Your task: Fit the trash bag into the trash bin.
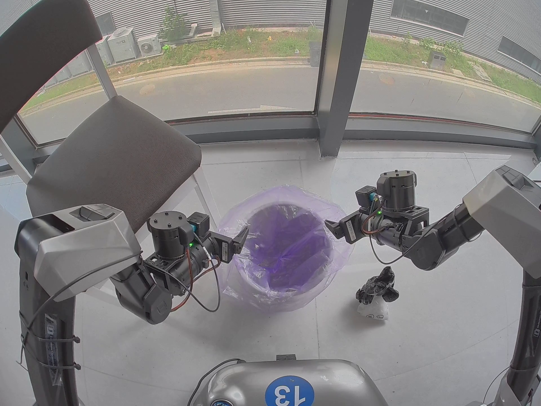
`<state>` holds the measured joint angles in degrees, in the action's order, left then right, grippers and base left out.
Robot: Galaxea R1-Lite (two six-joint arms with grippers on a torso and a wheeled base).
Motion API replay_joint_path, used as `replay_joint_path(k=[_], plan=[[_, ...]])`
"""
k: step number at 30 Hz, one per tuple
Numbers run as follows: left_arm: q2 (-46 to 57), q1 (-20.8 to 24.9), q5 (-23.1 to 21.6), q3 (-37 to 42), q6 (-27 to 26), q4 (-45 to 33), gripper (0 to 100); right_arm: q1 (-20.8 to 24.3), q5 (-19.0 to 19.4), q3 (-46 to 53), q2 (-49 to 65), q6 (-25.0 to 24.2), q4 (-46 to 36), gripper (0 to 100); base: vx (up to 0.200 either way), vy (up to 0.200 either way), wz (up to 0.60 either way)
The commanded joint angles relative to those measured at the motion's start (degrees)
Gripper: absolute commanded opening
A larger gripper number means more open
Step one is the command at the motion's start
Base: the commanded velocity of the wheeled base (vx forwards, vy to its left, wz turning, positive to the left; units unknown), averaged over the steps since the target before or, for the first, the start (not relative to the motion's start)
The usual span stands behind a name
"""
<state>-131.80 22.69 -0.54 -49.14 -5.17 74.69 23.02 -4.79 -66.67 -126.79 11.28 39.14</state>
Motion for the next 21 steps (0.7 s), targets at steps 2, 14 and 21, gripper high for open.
replay_joint_path(k=[2, 14, 21], plan=[[3.0, 0.3, -1.3, 4.3, -0.2, 3.7, 100, 0.5, 0.0, 2.7, 5.2, -1.3, 2.3, 100, 0.0, 0.0, 0.0], [2.0, 0.4, 1.2, -0.9, -8.5, -1.9, 100, 0.6, 2.2, 9.0, 6.1, -7.1, 11.1, 100, 0.0, 0.0, 0.0], [2.4, 2.4, 8.2, -8.0, -7.0, -9.9, 100, 0.0, 3.0, 12.4, 3.7, -10.3, 18.4, 100, 0.0, 0.0, 0.0]])
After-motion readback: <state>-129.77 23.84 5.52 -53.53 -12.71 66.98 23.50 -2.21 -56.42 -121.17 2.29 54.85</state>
